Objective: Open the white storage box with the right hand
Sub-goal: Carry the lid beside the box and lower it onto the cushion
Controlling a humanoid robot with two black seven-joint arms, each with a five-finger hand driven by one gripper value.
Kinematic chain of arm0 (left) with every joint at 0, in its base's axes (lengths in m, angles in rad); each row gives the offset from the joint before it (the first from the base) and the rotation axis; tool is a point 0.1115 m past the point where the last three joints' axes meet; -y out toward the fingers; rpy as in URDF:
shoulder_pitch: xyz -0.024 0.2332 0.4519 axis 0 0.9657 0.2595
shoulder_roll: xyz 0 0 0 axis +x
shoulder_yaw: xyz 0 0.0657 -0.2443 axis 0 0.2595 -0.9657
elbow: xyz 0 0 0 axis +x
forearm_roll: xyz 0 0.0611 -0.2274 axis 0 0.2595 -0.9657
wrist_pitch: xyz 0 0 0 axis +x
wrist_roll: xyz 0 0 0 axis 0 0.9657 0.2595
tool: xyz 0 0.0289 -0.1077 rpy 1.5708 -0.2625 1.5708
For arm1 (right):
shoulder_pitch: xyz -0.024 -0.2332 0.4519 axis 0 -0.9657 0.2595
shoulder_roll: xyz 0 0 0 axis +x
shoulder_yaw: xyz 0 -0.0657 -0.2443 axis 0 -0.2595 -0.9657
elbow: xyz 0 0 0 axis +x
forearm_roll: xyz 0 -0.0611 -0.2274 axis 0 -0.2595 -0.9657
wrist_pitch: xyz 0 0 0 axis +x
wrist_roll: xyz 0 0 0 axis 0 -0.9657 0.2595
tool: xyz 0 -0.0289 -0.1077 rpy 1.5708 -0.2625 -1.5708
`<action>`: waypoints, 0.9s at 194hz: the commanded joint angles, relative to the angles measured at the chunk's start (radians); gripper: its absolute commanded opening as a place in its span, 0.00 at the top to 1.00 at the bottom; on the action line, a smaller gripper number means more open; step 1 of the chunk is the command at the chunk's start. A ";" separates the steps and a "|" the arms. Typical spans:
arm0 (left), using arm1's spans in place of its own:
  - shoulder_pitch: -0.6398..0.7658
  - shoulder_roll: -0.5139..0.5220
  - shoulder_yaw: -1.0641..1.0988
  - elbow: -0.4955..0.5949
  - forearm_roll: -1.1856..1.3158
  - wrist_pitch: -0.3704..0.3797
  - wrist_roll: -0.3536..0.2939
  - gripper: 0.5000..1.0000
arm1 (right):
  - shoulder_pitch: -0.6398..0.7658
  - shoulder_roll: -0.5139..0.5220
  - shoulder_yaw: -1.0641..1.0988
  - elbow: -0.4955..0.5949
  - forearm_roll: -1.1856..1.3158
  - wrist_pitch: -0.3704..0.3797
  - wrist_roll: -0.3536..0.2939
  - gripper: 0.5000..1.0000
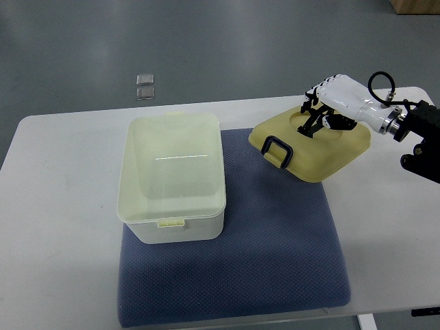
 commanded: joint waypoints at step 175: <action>0.000 0.000 0.000 0.002 -0.001 0.000 0.000 0.00 | -0.064 0.131 -0.006 0.012 -0.012 -0.010 0.000 0.13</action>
